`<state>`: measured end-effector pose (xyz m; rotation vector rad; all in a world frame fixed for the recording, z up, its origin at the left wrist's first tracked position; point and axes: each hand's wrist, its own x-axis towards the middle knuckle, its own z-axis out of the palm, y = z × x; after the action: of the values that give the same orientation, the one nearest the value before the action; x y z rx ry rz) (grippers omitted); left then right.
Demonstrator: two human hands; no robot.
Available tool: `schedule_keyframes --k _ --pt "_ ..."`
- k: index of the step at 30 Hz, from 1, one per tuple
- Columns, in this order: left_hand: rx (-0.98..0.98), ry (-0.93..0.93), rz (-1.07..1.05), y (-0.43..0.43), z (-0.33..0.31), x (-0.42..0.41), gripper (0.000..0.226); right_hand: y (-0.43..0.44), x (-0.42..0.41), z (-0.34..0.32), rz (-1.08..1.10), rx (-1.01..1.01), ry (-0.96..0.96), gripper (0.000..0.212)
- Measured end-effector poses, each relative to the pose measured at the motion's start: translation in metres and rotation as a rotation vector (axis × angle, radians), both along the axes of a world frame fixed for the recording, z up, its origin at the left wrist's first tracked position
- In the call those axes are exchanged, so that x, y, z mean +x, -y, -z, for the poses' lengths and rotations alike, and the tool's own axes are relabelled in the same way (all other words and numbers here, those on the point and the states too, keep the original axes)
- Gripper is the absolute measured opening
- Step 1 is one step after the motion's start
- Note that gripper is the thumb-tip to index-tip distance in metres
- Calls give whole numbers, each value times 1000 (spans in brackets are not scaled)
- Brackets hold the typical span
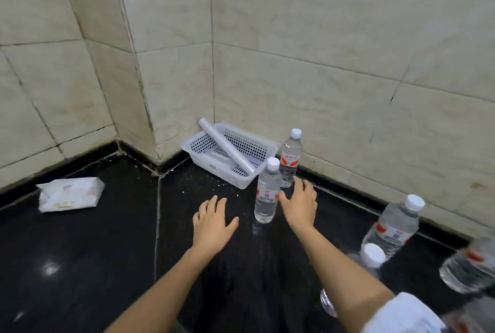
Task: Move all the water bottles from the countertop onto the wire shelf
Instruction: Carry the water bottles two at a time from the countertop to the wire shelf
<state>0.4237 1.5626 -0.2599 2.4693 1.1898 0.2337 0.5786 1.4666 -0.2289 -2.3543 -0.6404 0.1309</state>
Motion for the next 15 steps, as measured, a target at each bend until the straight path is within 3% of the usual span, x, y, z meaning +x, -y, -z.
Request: schedule_keyframes --k 7,11,15 --pt "-17 77 328 -59 -8 69 67 -23 49 -22 190 -174 141 59" --pt "-93 190 435 -57 -8 103 77 -31 73 -26 187 -277 203 60" --pt "-102 190 467 -63 -13 124 87 -49 93 -27 116 -332 252 59"
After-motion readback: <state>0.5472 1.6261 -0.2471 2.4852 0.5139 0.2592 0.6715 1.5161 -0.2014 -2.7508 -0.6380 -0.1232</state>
